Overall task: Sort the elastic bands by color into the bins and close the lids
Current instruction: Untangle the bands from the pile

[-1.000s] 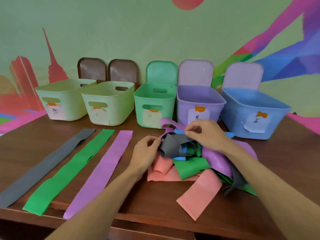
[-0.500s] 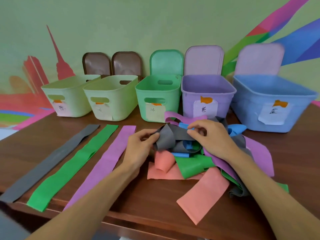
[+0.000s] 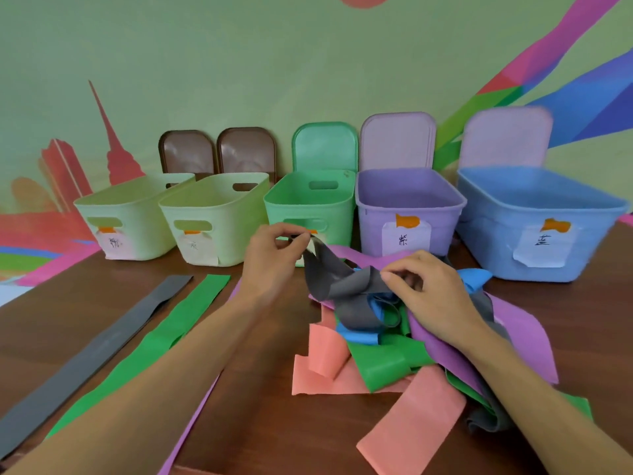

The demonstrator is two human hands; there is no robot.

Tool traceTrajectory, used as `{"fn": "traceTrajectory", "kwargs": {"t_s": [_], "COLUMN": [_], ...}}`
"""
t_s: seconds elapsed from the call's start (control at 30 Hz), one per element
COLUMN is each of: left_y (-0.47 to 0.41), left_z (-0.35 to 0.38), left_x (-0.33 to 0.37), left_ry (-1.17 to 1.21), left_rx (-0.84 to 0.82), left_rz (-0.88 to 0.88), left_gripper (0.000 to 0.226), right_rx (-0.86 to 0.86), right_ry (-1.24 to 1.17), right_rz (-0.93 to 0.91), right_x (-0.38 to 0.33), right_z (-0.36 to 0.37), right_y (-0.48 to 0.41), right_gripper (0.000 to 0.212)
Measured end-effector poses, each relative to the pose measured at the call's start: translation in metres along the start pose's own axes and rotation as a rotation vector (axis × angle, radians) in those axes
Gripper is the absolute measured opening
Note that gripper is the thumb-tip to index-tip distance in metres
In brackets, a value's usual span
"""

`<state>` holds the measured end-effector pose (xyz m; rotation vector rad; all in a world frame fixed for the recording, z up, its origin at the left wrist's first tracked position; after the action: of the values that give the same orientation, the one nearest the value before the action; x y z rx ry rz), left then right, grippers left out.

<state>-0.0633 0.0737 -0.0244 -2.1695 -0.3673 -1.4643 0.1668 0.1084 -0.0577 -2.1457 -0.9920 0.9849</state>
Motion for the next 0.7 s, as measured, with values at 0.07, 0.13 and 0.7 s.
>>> {"fn": "traceTrajectory", "kwargs": {"t_s": [0.07,0.13,0.7], "left_y": [-0.002,-0.004,-0.031], "left_z": [0.002,0.003,-0.019], "left_x": [0.011,0.025,0.147], "left_ry": [0.039,0.05,-0.01], "left_rx": [-0.015,-0.037,-0.3], "left_rz": [0.029,0.05,-0.027], "left_gripper": [0.011,0.012,0.023], "right_rx": [0.038,0.048,-0.099], "right_ry": [-0.037,-0.071,-0.28], "right_rz": [0.008,0.02,0.055], "right_x": [-0.001,-0.004,-0.083], "right_z": [-0.005,-0.009,-0.026], "right_y": [0.0,-0.002,-0.131], "right_gripper": [0.003,0.006,0.022]}}
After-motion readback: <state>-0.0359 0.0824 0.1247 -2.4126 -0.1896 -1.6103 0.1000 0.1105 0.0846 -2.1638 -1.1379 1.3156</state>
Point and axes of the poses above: each hand's wrist, its own y-axis away from the middle knuckle, its own z-axis out of the palm, x = y × z, the point moved 8 cm from there along -y, towards the middle knuckle, and after that the axes turned 14 degrees about -z, right-handed, at the moved point
